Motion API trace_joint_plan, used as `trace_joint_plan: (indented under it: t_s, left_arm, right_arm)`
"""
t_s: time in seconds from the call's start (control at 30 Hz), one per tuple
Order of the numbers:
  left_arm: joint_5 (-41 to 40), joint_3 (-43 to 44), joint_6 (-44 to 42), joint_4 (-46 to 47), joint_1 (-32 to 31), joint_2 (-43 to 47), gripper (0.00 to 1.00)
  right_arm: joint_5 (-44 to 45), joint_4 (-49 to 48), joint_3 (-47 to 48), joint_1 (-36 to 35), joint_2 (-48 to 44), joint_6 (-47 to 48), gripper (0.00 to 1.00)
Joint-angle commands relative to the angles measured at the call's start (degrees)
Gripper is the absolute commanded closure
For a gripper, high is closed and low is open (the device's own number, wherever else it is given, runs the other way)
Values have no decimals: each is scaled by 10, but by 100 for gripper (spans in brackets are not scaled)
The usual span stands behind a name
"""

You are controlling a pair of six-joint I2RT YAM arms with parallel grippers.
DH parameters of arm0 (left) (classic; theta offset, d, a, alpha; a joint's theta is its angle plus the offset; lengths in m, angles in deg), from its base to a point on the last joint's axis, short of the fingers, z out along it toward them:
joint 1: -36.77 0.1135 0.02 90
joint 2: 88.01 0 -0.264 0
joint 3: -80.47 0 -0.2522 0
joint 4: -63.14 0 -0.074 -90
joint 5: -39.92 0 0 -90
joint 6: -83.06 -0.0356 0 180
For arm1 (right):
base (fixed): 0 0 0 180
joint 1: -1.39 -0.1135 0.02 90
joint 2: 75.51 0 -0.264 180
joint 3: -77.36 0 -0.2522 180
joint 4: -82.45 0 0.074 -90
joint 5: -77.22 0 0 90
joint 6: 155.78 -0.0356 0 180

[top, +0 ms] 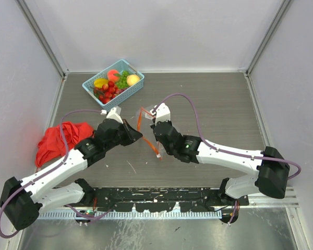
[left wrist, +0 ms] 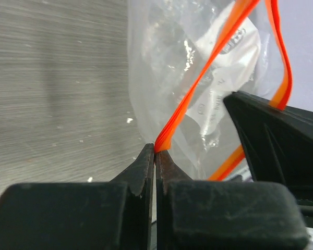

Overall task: Place the food in the zip-top bag and seal the zipper
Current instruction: Open the zipper of the food storage bag at the center of the board.

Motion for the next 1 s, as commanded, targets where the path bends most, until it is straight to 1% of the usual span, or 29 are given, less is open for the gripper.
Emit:
trace_joint_plan:
  t_s: [0.0,0.17,0.27,0.33,0.37,0.43,0.57,0.67,0.77,0.97]
  left_arm:
    - [-109,55,-49,-100,-4,17,100]
    - [-165,77,-81,-158,-5,10,100]
    - [-178,88,-97,-175,-5,12,100]
    - [-178,93,-106,-177,-5,14,100]
    - [-172,94,-110,-173,-5,16,100]
    - [-144,96,-113,-159,-5,15,96]
    - [-78,85,-98,-112,-6,8,80]
    - [-59,85,-88,-95,-5,-5,74]
    - [-43,88,-79,-76,-5,-20,71]
    - [-16,87,-60,-43,-5,-45,68]
  right_arm:
    - [48,15,40,-4,4,10,99]
    - [73,43,56,-4,6,16,98]
    - [88,68,70,-4,14,12,98]
    - [80,72,78,-4,21,12,98]
    - [71,68,80,-4,24,12,98]
    - [49,56,83,-4,29,15,98]
    - [12,38,92,-4,41,15,98]
    - [0,34,99,-4,48,13,98]
    - [-8,29,100,-4,52,11,98]
    - [-19,21,95,-4,57,5,98]
